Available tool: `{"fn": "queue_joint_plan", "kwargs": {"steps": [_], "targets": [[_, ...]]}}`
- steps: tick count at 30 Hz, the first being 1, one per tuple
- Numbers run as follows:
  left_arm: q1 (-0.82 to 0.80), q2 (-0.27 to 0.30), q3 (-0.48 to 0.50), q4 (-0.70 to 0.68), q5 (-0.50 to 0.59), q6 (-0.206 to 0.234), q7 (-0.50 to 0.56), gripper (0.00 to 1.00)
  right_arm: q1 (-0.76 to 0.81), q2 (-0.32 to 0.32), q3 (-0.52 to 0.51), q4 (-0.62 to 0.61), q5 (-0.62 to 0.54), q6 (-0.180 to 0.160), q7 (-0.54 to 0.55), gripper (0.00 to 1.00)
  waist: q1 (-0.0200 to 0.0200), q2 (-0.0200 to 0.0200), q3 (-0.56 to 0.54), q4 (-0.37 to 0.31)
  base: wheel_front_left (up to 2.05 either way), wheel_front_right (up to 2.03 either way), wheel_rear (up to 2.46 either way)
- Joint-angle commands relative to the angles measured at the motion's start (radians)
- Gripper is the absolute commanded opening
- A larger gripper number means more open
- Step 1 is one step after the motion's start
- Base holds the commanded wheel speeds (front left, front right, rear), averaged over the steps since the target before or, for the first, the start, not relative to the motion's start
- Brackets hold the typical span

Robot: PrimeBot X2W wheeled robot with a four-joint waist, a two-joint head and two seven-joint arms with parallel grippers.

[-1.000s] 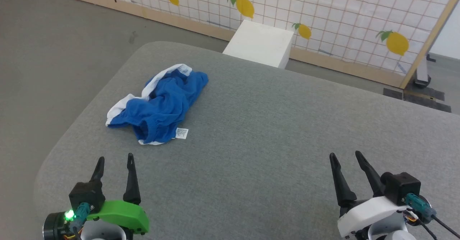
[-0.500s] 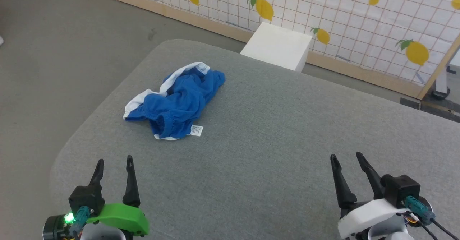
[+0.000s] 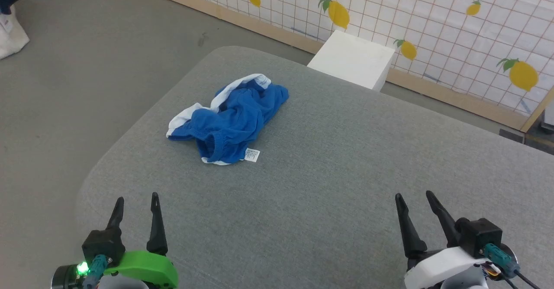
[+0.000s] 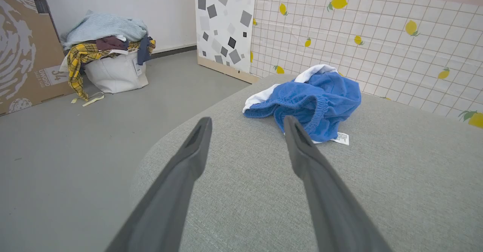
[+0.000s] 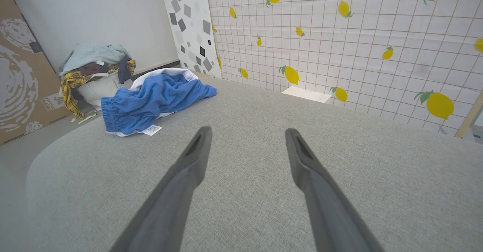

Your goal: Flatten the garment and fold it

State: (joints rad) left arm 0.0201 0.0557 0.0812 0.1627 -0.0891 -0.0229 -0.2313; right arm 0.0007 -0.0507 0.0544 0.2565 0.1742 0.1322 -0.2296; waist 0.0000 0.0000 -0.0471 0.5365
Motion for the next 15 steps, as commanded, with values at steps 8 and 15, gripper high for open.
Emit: {"fn": "queue_joint_plan", "kwargs": {"steps": [8, 15], "targets": [[-0.088, 0.026, 0.011, 0.031, -0.037, -0.042, -0.024, 1.0, -0.029, 0.0, 0.006, 0.023, -0.011, -0.001, -0.026, 1.0, 0.0, 0.0, 0.047, -0.01, 0.0, 0.0, 0.0], [-0.361, 0.107, -0.006, 0.17, -0.137, -0.097, 0.008, 1.0, -0.101, 0.001, -0.008, 0.013, -0.077, -0.002, -0.014, 1.0, 0.0, 0.0, 0.176, -0.084, 0.0, 0.0, 0.0]]}}
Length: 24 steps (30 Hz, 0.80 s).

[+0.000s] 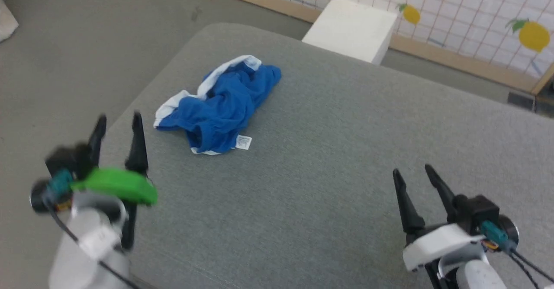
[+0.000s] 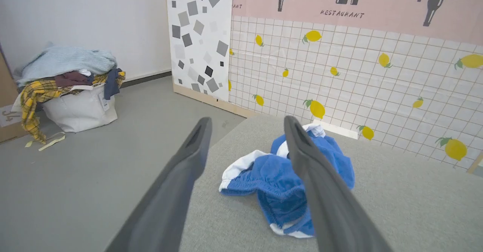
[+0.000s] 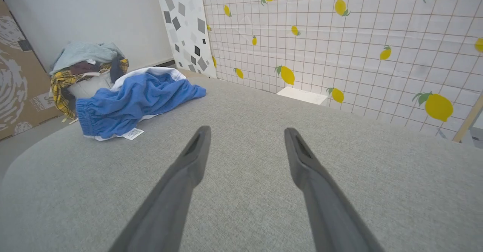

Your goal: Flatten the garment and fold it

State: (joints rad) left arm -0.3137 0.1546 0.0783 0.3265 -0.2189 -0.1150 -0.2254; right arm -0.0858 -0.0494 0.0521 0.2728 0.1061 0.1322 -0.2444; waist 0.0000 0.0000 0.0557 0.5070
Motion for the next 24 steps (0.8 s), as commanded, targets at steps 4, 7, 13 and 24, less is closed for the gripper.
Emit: {"fn": "queue_joint_plan", "kwargs": {"steps": [4, 7, 13, 24], "targets": [[-0.209, 0.08, -0.034, 0.147, -0.091, -0.014, 0.061, 1.0, -0.052, -0.001, -0.017, -0.043, -0.052, -0.002, 0.026, 1.0, 0.0, 0.0, 0.163, -0.115, 0.0, 0.0, 0.0], [-0.36, 0.15, -0.135, 0.327, -0.288, -0.015, 0.262, 1.0, -0.067, -0.001, -0.038, -0.095, -0.081, -0.002, 0.054, 1.0, 0.0, 0.0, 0.247, -0.181, 0.0, 0.0, 0.0], [-0.447, 0.202, -0.233, 0.443, -0.458, -0.015, 0.466, 1.0, -0.057, -0.001, -0.059, -0.143, -0.093, -0.002, 0.074, 1.0, 0.0, 0.0, 0.305, -0.229, 0.0, 0.0, 0.0], [-0.432, 0.208, -0.337, 0.604, -0.566, -0.016, 0.632, 1.0, -0.066, -0.001, -0.059, -0.173, -0.09, -0.002, 0.083, 1.0, 0.0, 0.0, 0.322, -0.232, 0.0, 0.0, 0.0]]}}
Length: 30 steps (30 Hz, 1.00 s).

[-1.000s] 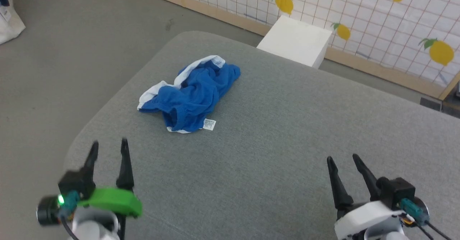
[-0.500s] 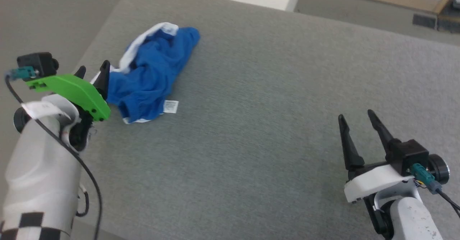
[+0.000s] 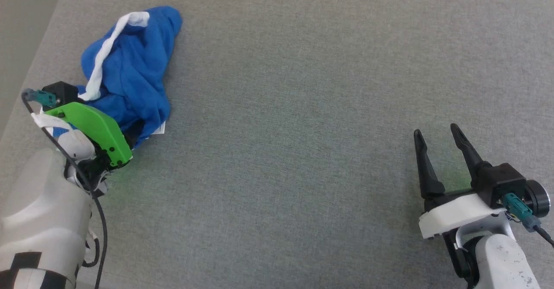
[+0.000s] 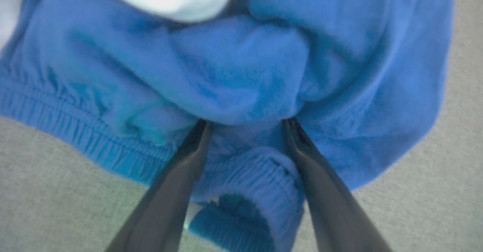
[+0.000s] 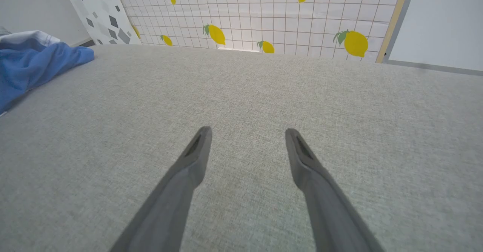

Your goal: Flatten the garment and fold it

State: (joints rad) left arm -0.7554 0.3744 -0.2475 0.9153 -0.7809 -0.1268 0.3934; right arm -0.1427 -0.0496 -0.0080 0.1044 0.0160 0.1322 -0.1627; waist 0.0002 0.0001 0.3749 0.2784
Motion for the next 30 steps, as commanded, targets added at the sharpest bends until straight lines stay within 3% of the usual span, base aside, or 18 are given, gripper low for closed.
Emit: {"fn": "queue_joint_plan", "kwargs": {"steps": [1, 2, 4, 10, 14, 23, 30], "targets": [[0.01, -0.01, -0.012, 0.021, -0.008, -0.004, 0.005, 0.6, -0.011, -0.001, 0.003, -0.003, 0.002, -0.002, 0.001, 1.0, -0.0002, -0.0001, 0.001, -0.002, 0.0, 0.0, 0.0], [0.008, -0.006, -0.007, 0.025, -0.011, -0.004, -0.025, 0.0, -0.011, -0.001, 0.005, -0.001, 0.004, -0.002, -0.001, 1.0, -0.0002, -0.0001, -0.003, 0.0, 0.0, 0.0, 0.0], [0.005, -0.009, -0.002, 0.017, -0.035, -0.004, -0.057, 0.0, -0.011, -0.001, 0.009, 0.007, 0.009, -0.002, -0.005, 1.0, -0.0002, -0.0001, -0.013, 0.003, 0.0, 0.0, 0.0], [-0.079, -0.004, 0.033, -0.06, -0.056, -0.004, -0.286, 0.0, -0.004, -0.001, 0.024, 0.053, 0.044, -0.002, -0.028, 1.0, -0.0002, -0.0001, -0.073, 0.002, 0.0, 0.0, 0.0], [-0.142, -0.007, -0.027, -0.212, -0.072, -0.004, -0.351, 0.0, -0.001, -0.001, 0.045, 0.09, 0.083, -0.002, -0.051, 1.0, -0.0002, -0.0001, -0.129, -0.027, 0.0, 0.0, 0.0], [-0.125, -0.013, -0.203, -0.572, -0.177, -0.004, -0.322, 0.0, 0.025, -0.001, 0.075, 0.154, 0.157, -0.002, -0.088, 1.0, -0.0002, -0.0001, -0.233, -0.177, 0.0, 0.0, 0.0], [0.06, -0.024, -0.321, -0.667, -0.215, 0.012, -0.212, 0.0, 0.072, -0.001, 0.045, 0.172, 0.177, -0.002, -0.097, 1.0, -0.0002, -0.0001, -0.263, -0.29, 0.0, 0.0, 0.0]]}}
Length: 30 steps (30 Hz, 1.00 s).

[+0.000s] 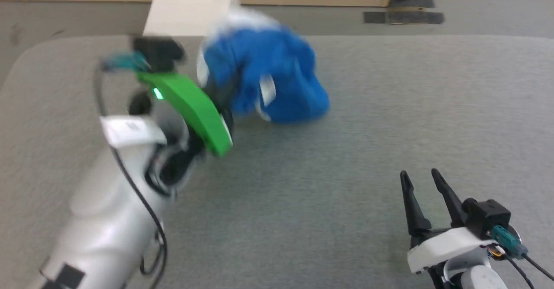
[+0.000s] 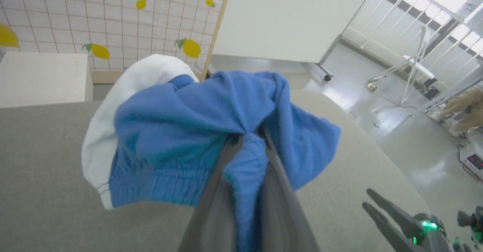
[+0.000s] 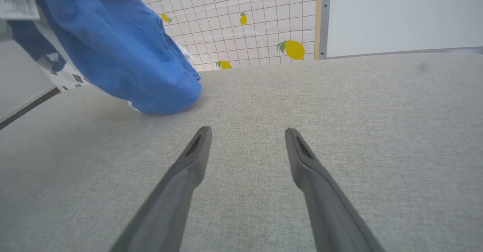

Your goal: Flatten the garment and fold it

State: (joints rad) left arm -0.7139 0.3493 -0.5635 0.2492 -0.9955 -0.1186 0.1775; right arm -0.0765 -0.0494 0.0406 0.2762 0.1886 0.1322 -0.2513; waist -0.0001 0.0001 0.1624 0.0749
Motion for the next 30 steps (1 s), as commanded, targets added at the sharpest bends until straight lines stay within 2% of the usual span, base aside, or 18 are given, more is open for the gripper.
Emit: {"fn": "queue_joint_plan", "kwargs": {"steps": [1, 7, 10, 11, 12, 17, 21, 24, 26, 27, 30], "targets": [[0.048, 0.01, -0.037, -0.002, 0.013, 0.009, 0.03, 0.0, 0.013, -0.001, -0.011, 0.001, 0.008, -0.002, -0.009, 1.0, 0.0001, -0.0001, -0.053, -0.097, 0.0, 0.0, 0.0], [0.205, 0.054, -0.213, 0.049, 0.061, 0.02, 0.199, 0.0, 0.041, -0.001, -0.023, -0.004, 0.022, -0.002, -0.01, 1.0, 0.0001, -0.0001, -0.063, -0.136, 0.0, 0.0, 0.0], [0.255, 0.062, -0.236, 0.08, 0.049, 0.033, 0.229, 0.0, 0.051, -0.001, -0.024, -0.008, 0.028, -0.002, -0.01, 1.0, 0.0001, -0.0001, -0.073, -0.139, 0.0, 0.0, 0.0], [0.265, 0.059, -0.223, 0.08, 0.033, 0.038, 0.221, 0.31, 0.054, -0.001, -0.024, -0.008, 0.029, -0.002, -0.01, 1.0, 0.0001, -0.0001, -0.077, -0.138, 0.0, 0.0, 0.0], [0.275, 0.055, -0.198, 0.075, 0.008, 0.045, 0.204, 1.0, 0.057, -0.001, -0.024, -0.009, 0.031, -0.002, -0.01, 1.0, 0.0001, -0.0001, -0.083, -0.134, 0.0, 0.0, 0.0], [0.318, 0.063, -0.031, 0.005, -0.09, 0.083, 0.046, 1.0, 0.066, -0.001, -0.026, -0.007, 0.031, -0.002, -0.01, 1.0, 0.0001, -0.0001, -0.111, -0.115, 0.0, 0.0, 0.0], [0.385, 0.093, 0.089, -0.033, -0.088, 0.149, -0.126, 1.0, 0.068, -0.001, -0.031, -0.007, 0.018, -0.002, -0.01, 1.0, 0.0001, -0.0001, -0.129, -0.095, 0.0, 0.0, 0.0], [0.443, 0.126, 0.136, -0.034, 0.03, 0.207, -0.335, 1.0, 0.071, -0.001, -0.04, -0.004, 0.016, -0.002, -0.01, 1.0, 0.0001, -0.0001, -0.136, -0.077, 0.0, 0.0, 0.0], [0.479, 0.136, 0.148, -0.034, 0.131, 0.237, -0.421, 1.0, 0.071, -0.001, -0.044, -0.001, 0.013, -0.002, -0.01, 1.0, 0.0001, -0.0001, -0.136, -0.064, 0.0, 0.0, 0.0], [0.491, 0.133, 0.156, -0.035, 0.165, 0.247, -0.43, 1.0, 0.07, -0.001, -0.046, 0.001, 0.012, -0.002, -0.01, 1.0, 0.0001, -0.0001, -0.136, -0.059, 0.0, 0.0, 0.0], [0.553, 0.071, 0.257, -0.098, 0.329, 0.265, -0.438, 1.0, 0.054, -0.001, -0.039, 0.027, 0.009, -0.002, -0.001, 1.0, 0.0001, -0.0001, -0.121, -0.035, 0.0, 0.0, 0.0]]}}
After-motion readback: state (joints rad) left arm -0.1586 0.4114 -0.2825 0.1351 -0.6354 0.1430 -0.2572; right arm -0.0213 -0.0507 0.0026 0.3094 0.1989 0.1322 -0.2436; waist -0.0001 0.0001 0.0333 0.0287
